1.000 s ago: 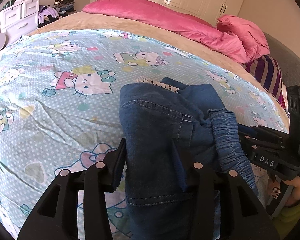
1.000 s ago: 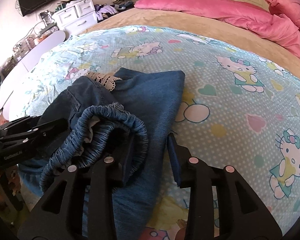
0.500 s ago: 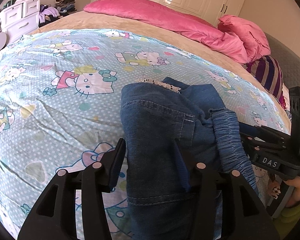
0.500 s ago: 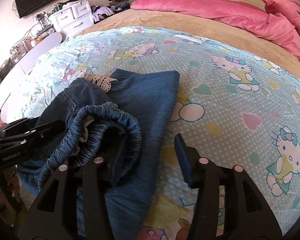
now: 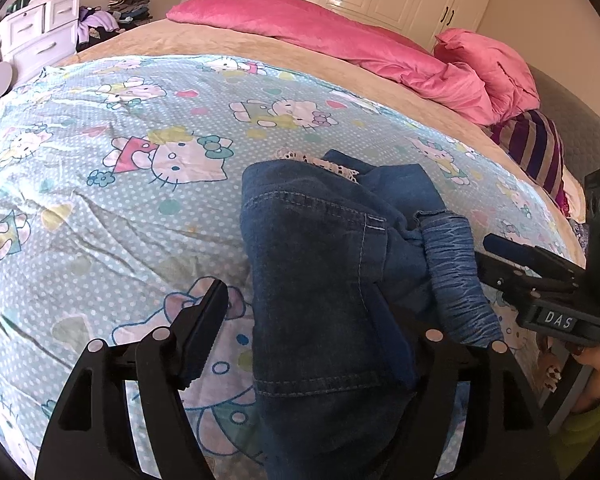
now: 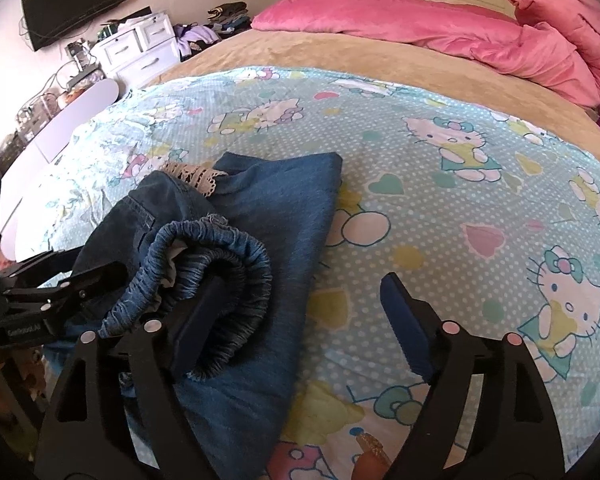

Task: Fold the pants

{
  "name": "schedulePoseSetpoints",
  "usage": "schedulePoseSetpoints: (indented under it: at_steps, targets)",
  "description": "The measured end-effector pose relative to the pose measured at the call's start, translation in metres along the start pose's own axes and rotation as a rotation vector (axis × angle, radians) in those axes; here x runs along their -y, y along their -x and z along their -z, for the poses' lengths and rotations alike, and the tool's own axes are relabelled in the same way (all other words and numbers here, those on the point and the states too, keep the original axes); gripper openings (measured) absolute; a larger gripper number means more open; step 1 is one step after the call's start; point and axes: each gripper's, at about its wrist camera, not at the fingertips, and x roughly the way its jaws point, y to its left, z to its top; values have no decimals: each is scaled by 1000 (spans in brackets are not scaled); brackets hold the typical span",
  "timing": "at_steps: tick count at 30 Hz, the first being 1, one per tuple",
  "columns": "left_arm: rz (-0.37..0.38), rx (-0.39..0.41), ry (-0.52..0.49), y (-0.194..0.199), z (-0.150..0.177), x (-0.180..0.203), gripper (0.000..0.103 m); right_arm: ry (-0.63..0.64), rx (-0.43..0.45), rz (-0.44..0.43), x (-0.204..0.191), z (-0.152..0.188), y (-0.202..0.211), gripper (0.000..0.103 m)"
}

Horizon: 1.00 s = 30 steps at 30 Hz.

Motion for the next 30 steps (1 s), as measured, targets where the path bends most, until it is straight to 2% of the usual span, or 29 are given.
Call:
schedulePoseSetpoints:
  at_steps: [4, 6, 9, 15, 19, 21, 30]
  targets:
    - [-1, 2, 1, 4, 1, 1, 72, -5, 12, 3, 1, 0, 5, 82]
    - [-3, 4, 4, 7, 2, 0, 80, -8, 17, 9, 1, 0, 7, 85]
    - [-1, 10, 5, 11, 2, 1, 82, -14, 26, 17, 2, -1, 11, 88]
    - [-4, 14, 7, 15, -1, 0, 92, -29, 44, 18, 4, -2, 18, 93]
    - [-5, 16, 6, 17, -1, 1, 93, -26, 56, 19, 3, -3, 24, 94]
    - [-9, 18, 6, 18, -1, 2, 97, -30, 59, 14, 3, -3, 26, 94]
    - [-21, 21, 0, 24, -2, 1, 98, -29, 77, 9, 1, -7, 34, 94]
